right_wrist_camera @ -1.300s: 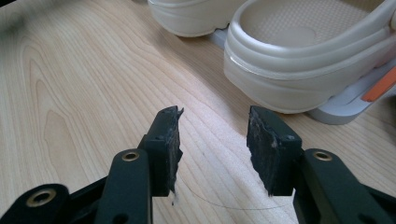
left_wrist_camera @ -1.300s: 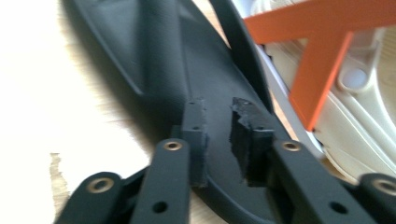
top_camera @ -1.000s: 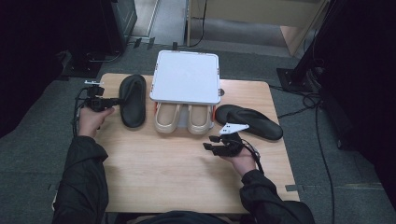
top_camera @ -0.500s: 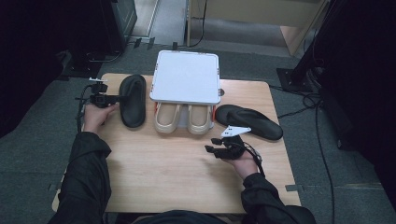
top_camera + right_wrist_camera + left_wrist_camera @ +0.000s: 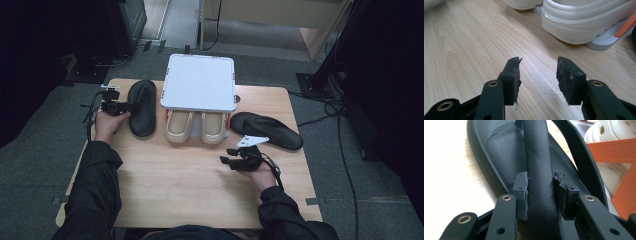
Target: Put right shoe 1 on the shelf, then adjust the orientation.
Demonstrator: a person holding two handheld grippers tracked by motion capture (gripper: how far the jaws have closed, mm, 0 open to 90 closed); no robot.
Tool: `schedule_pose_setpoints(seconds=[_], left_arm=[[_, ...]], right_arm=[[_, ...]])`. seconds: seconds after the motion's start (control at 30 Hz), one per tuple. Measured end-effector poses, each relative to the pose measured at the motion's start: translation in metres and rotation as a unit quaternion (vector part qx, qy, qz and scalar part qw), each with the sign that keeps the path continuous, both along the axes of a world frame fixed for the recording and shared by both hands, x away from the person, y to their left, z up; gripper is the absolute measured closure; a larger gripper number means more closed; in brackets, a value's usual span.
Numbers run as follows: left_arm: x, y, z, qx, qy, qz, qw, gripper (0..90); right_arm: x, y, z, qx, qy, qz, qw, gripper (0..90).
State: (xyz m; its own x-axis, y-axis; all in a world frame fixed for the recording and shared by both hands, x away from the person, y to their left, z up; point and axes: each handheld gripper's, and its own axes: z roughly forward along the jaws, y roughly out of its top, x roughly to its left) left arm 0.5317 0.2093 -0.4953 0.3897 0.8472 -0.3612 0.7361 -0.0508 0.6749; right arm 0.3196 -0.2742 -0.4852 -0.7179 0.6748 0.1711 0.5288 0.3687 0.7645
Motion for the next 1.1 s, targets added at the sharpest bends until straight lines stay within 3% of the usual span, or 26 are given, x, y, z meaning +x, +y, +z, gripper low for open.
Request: schedule_pose_setpoints(seconds=[0.23, 0.5, 1.1], left_arm=[[0.0, -0.002, 0.002, 0.008, 0.004, 0.004, 1.0, 67.5], [-0.001, 0.001, 0.006, -0.011, 0.014, 0.007, 0.9998, 68.1], [-0.018, 0.006, 0.027, -0.041, 0.01, -0.001, 0.9991, 68.4]], right_arm=[[0.001, 0.0, -0.001, 0.001, 0.001, -0.004, 1.0, 53.2], [0.001, -0.002, 0.001, 0.004, -0.001, -0.005, 1.0, 53.2], [0.004, -0.002, 0.003, 0.014, -0.001, -0.004, 0.9999, 53.3]])
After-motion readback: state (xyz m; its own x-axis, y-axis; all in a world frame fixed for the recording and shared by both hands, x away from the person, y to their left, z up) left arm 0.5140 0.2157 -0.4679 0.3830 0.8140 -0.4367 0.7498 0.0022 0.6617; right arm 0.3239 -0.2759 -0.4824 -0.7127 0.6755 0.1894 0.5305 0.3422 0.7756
